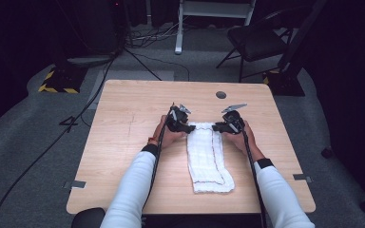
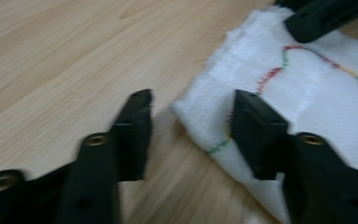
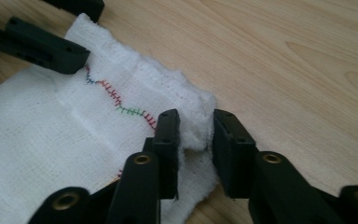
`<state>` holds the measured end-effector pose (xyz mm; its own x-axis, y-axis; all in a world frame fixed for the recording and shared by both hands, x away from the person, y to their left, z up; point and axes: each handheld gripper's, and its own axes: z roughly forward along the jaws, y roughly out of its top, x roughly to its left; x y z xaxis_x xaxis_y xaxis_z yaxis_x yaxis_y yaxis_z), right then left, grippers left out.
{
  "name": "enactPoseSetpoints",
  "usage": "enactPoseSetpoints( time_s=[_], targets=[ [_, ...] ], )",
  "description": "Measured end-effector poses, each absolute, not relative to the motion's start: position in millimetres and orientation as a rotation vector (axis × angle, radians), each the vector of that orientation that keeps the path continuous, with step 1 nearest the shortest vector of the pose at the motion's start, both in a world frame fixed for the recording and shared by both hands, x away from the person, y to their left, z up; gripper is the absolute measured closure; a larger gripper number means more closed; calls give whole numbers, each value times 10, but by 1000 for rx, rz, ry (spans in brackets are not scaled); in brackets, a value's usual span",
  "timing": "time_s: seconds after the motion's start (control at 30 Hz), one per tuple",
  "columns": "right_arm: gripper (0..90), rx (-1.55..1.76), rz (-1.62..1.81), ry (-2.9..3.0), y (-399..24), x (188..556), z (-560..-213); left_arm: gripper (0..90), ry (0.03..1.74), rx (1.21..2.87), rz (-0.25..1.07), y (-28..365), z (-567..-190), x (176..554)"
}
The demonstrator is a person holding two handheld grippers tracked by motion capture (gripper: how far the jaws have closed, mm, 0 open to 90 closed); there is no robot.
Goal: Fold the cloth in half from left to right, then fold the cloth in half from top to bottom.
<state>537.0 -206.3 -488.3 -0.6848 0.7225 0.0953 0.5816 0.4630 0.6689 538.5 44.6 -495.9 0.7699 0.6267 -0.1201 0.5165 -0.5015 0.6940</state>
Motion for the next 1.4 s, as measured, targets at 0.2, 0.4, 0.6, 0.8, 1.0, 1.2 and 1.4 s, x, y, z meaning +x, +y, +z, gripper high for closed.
enactPoseSetpoints(
  time_s=[0.2,0.4,0.6,0.8,1.0,1.2,1.4],
  targets=[
    [820,1107,1020,2496,-2039,5341,-4875,795,842,2229,183,410,-4924,5394],
    [827,1058,1042,2435,-2028,5320,-4771,838,824,2237,259,393,-4815,5442],
    [829,1032,1066,2366,-2040,5334,-4620,840,810,2194,329,376,-4645,5465],
    [830,1006,1089,2310,-2062,5342,-4429,840,781,2160,368,375,-4439,5473],
    [830,968,1115,2277,-2085,5294,-4263,840,749,2130,365,402,-4295,5435],
    [830,927,1139,2282,-2114,5186,-4177,840,692,2110,349,444,-4250,5293],
    [830,852,1174,2327,-2142,5000,-4186,840,626,2108,316,493,-4267,5089]
  ],
)
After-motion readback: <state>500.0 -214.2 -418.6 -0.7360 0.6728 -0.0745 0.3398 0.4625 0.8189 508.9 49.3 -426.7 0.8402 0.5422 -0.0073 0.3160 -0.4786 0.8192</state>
